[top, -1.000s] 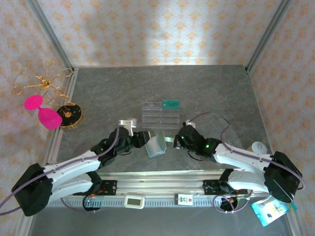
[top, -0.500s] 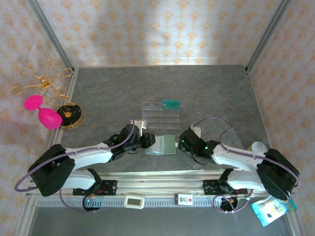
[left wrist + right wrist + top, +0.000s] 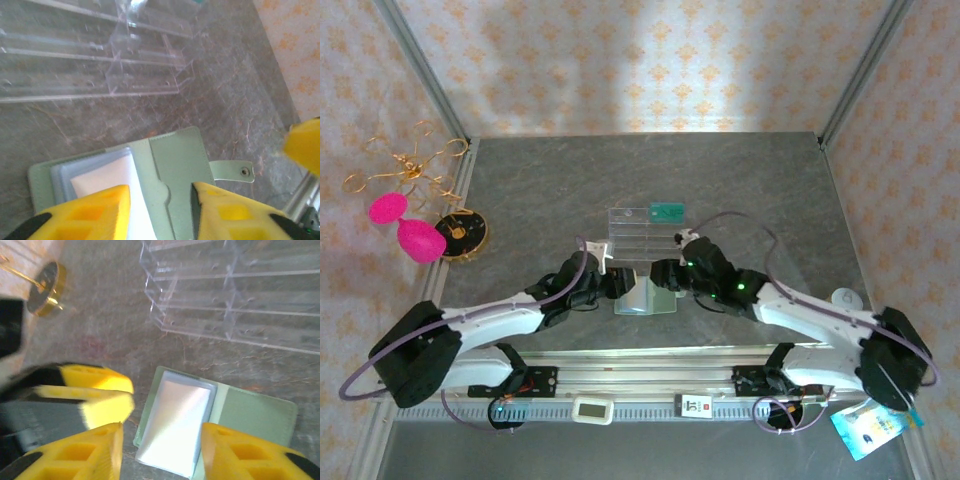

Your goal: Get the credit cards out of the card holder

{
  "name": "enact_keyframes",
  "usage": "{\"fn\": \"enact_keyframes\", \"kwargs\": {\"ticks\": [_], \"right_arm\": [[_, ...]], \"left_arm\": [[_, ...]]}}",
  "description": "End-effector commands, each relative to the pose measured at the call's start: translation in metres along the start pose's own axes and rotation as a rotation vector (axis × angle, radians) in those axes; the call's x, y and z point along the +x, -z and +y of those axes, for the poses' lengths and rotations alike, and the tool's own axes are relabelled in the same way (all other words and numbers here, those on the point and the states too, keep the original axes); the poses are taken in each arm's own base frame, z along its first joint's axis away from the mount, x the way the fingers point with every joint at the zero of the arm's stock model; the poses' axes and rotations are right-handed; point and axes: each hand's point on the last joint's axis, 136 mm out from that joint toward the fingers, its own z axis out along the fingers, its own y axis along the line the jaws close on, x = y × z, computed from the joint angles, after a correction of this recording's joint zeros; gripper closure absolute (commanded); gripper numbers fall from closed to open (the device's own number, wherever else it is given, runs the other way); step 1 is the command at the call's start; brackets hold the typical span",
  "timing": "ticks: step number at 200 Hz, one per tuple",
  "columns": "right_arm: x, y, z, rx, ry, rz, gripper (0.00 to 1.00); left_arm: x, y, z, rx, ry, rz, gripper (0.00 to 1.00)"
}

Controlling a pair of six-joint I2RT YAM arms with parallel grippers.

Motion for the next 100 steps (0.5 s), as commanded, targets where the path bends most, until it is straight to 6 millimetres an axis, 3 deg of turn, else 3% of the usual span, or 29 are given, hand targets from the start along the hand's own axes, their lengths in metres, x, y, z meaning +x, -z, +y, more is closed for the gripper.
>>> {"fn": "enact_keyframes", "kwargs": {"ticks": [1,27,44,66,100], "right_arm": [[0.009,-0.019,0.012,0.019,0.070,0.045,0.51],[0.019,-0.042,0.007,0.134,0.107,0.069,0.38],[0.023,-0.053,0.004,0.194,0.125,0.080,0.36],[0.032,-0.067,-0.001,0.271,0.172,0.114,0.32],[0.044,-0.082,-0.005,0.318,0.198,0.152,0.26]], "left_arm": [[-0.009,0.018,0.033,-0.125,0.036,-0.074,0.52],[-0.022,0.043,0.044,-0.178,0.036,-0.163,0.38],[-0.030,0.056,0.046,-0.194,0.032,-0.213,0.29],[-0.036,0.068,0.044,-0.192,0.019,-0.254,0.01],[-0.042,0.079,0.041,-0.184,0.005,-0.285,0.01]]}}
